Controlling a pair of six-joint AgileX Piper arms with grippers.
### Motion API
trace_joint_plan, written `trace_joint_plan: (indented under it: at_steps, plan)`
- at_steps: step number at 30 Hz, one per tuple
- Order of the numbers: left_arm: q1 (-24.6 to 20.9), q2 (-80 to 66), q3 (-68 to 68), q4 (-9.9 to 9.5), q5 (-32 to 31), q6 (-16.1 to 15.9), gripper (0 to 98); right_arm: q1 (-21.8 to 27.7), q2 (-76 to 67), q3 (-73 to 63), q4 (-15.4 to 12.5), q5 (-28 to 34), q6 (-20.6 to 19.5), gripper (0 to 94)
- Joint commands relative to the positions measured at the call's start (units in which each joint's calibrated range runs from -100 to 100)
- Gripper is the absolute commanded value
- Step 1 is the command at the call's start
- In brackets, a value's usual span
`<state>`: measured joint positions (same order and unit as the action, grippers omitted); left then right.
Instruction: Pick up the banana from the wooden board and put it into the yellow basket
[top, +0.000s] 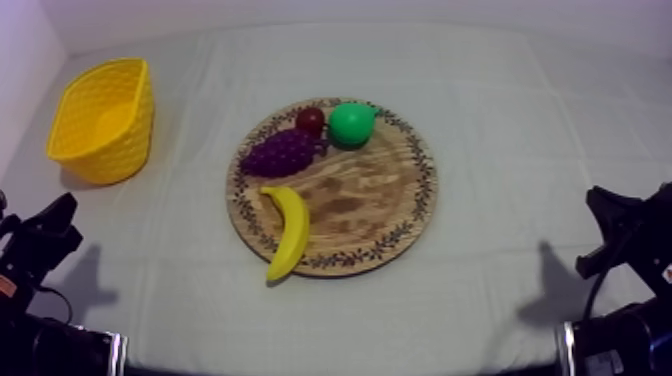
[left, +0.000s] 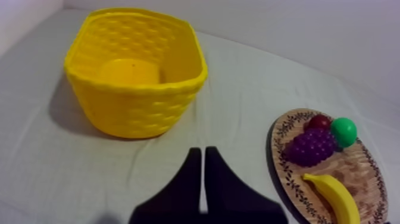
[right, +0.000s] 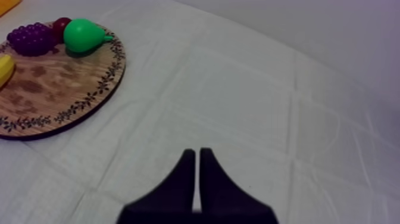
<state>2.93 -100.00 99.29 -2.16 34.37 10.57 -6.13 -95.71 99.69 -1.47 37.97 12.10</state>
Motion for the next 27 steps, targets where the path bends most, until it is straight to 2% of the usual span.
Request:
trace_joint_plan:
  at_steps: [1,25,27]
  plan:
    - [0.0,0.0,0.04,-0.01,-0.01,0.01,0.2,0.0,-0.04,-0.03,-0.02,0.02,-0.01,0.5]
    - [0.0,0.0,0.04,-0.01,-0.01,0.01,0.2,0.0,-0.04,-0.03,-0.02,0.02,-0.01,0.5]
    - [0.0,0.0,0.1,-0.01,-0.06,-1.14,0.2,0.0,-0.04,-0.03,-0.02,0.02,-0.01,0.5]
